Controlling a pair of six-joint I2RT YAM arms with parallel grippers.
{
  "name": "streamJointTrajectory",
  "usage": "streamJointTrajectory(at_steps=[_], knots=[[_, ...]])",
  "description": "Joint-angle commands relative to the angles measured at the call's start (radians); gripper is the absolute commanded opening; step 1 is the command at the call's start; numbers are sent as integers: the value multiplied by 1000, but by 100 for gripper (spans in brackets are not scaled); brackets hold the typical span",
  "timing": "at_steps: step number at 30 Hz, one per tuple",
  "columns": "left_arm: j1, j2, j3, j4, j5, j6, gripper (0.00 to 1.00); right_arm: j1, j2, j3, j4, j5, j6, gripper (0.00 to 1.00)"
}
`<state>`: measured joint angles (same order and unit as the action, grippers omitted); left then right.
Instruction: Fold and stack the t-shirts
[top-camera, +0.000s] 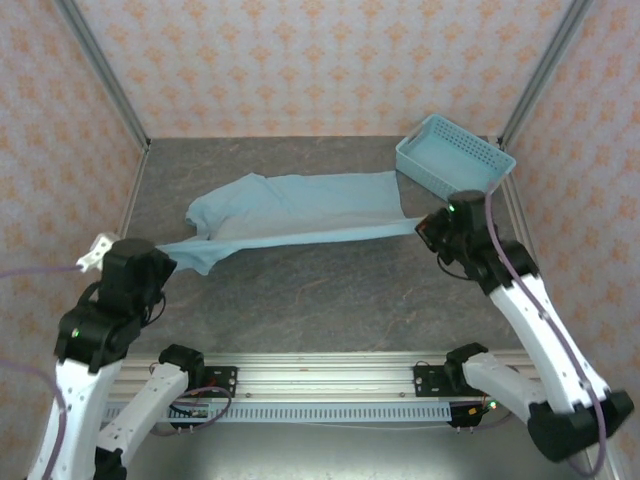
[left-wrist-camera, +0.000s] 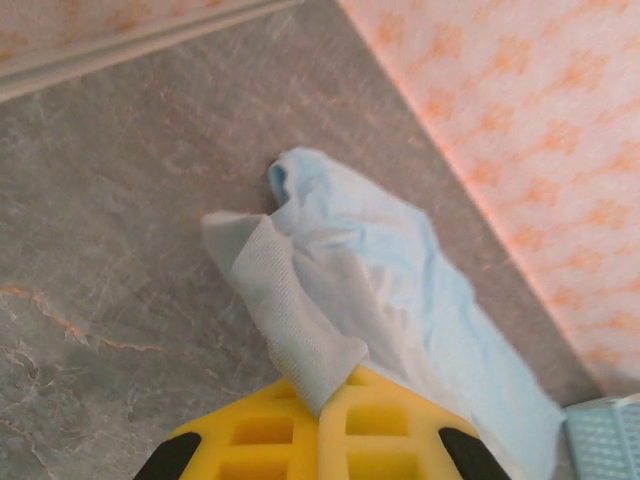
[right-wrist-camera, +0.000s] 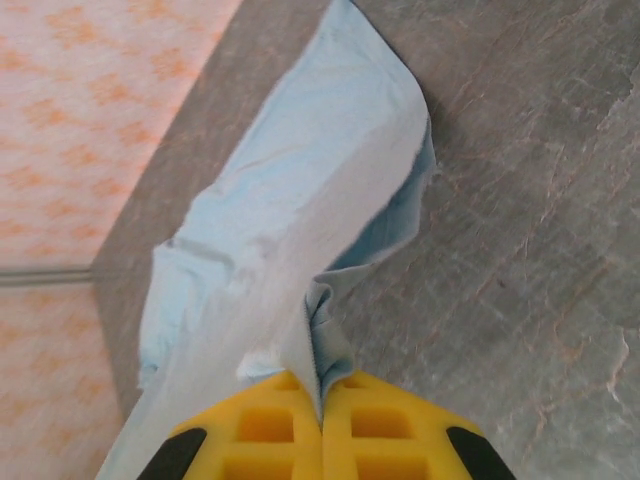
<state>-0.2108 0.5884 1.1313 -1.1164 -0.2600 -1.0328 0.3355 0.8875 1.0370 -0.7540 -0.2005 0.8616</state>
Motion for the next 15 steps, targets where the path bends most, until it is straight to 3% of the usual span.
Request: streamJointTrajectory(at_steps=[1, 4, 8, 15], knots=[[-7, -19, 41, -38, -78, -13, 0, 2, -85, -12, -60, 16, -20, 0], [-7, 32, 46, 6, -46, 14, 0, 3, -55, 28, -36, 4, -33, 0], [-4, 211, 107, 83, -80, 41, 0, 1, 141, 123, 89, -25, -30, 0], [182, 777, 578, 169, 74, 190, 0, -61, 678, 509, 366, -130, -23, 0]])
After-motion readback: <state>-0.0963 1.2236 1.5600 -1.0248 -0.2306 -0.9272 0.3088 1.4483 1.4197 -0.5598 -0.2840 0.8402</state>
